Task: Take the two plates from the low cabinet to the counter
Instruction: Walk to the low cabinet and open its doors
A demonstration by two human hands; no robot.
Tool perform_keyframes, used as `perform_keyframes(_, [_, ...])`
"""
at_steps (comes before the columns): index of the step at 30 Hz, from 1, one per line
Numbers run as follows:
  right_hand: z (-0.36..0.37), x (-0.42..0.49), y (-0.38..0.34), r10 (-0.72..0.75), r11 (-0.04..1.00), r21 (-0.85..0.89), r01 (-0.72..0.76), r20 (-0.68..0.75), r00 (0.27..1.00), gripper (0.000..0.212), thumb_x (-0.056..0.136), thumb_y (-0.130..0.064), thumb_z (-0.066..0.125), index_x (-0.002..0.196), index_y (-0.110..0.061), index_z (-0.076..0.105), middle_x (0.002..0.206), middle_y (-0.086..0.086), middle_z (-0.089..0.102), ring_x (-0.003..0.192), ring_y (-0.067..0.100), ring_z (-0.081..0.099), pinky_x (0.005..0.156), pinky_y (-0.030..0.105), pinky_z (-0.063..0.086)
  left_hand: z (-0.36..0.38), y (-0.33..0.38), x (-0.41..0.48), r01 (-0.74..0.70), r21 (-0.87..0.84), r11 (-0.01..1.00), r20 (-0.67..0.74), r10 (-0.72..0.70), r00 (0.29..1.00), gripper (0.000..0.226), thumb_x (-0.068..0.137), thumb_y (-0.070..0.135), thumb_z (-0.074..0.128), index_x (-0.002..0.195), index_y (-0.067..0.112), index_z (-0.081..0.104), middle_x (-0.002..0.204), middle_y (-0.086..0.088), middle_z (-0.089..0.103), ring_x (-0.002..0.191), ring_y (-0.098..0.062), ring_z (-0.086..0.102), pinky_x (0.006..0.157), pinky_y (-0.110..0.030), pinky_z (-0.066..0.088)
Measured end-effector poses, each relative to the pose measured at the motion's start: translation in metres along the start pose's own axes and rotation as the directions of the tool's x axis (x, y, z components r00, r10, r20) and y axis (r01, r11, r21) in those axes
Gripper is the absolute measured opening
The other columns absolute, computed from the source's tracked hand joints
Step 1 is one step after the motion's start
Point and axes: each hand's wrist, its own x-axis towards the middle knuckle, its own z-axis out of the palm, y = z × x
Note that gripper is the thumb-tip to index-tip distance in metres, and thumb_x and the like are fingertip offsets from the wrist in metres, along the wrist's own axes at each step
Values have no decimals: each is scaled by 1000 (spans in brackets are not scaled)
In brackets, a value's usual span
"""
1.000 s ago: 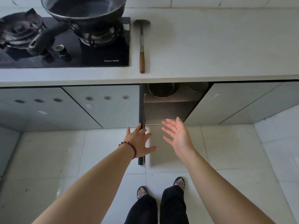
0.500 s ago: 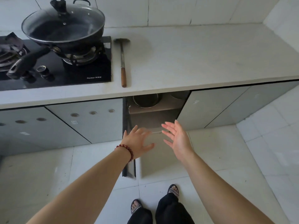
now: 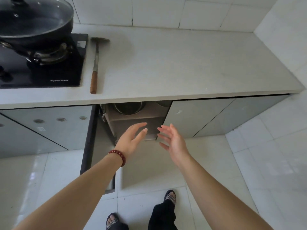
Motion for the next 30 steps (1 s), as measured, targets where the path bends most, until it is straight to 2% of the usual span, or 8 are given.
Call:
perform_keyframes(4, [-45, 44, -13, 20, 999, 39, -21, 16, 1000, 34, 96, -42, 35, 100, -24, 64, 105, -7, 70, 95, 8, 63, 79, 32, 44, 47, 7, 36, 80, -204, 976, -94, -101, 990, 50, 89, 53, 34, 130, 30, 52, 133, 14, 51, 124, 0, 41, 91, -8, 27])
perform_keyframes(7, [-74, 77, -15, 34, 997, 61, -36, 37, 999, 34, 96, -42, 36, 95, -24, 65, 103, -7, 70, 95, 9, 63, 76, 30, 46, 83, 4, 65, 131, -282, 950, -134, -174, 976, 41, 96, 43, 35, 129, 29, 53, 133, 12, 51, 125, -2, 41, 89, -9, 28])
perform_keyframes(9, [-88, 99, -13, 33, 997, 65, -37, 58, 998, 34, 96, -41, 35, 94, -25, 65, 103, -7, 70, 97, 9, 63, 78, 30, 45, 105, -1, 84, 147, -324, 935, -163, -208, 964, 37, 96, 39, 36, 127, 29, 54, 132, 12, 53, 125, -4, 43, 90, -13, 29])
perform_keyframes(12, [-106, 131, -7, 27, 998, 54, -31, 74, 997, 35, 97, -41, 34, 95, -25, 65, 103, -9, 69, 99, 8, 62, 80, 31, 44, 134, -12, 113, 212, -419, 883, -144, -296, 944, 40, 94, 45, 33, 126, 34, 55, 133, 15, 51, 126, -5, 41, 99, -28, 28])
perform_keyframes(15, [-123, 161, 1, -1, 999, 51, -3, 78, 997, 38, 97, -41, 30, 96, -25, 64, 104, -8, 68, 99, 8, 60, 81, 30, 42, 155, -23, 141, 267, -496, 826, -98, -358, 928, 46, 94, 52, 21, 123, 38, 55, 137, 15, 48, 131, -8, 36, 110, -42, 21])
perform_keyframes(18, [-138, 189, 7, -22, 998, 59, 18, 69, 997, 45, 98, -45, 23, 99, -24, 64, 112, -4, 67, 104, 12, 58, 86, 33, 40, 172, -37, 168, 297, -503, 812, -55, -373, 926, 61, 93, 59, 6, 127, 37, 51, 142, 12, 43, 135, -12, 31, 113, -51, 13])
perform_keyframes(23, [-149, 224, 15, -54, 995, 91, 47, 73, 996, 58, 96, -52, 14, 101, -26, 65, 119, -2, 65, 109, 14, 58, 92, 36, 39, 193, -45, 208, 305, -549, 779, -32, -384, 923, 74, 89, 63, -2, 133, 30, 47, 145, 8, 42, 139, -18, 27, 114, -54, 9])
perform_keyframes(30, [-147, 247, 28, -67, 992, 109, 58, 85, 994, 61, 96, -53, 12, 108, -24, 65, 120, -5, 65, 112, 12, 58, 94, 34, 41, 199, -56, 242, 329, -638, 696, -9, -434, 901, 78, 86, 69, 0, 142, 27, 35, 152, 7, 30, 141, -22, 24, 112, -55, 12])
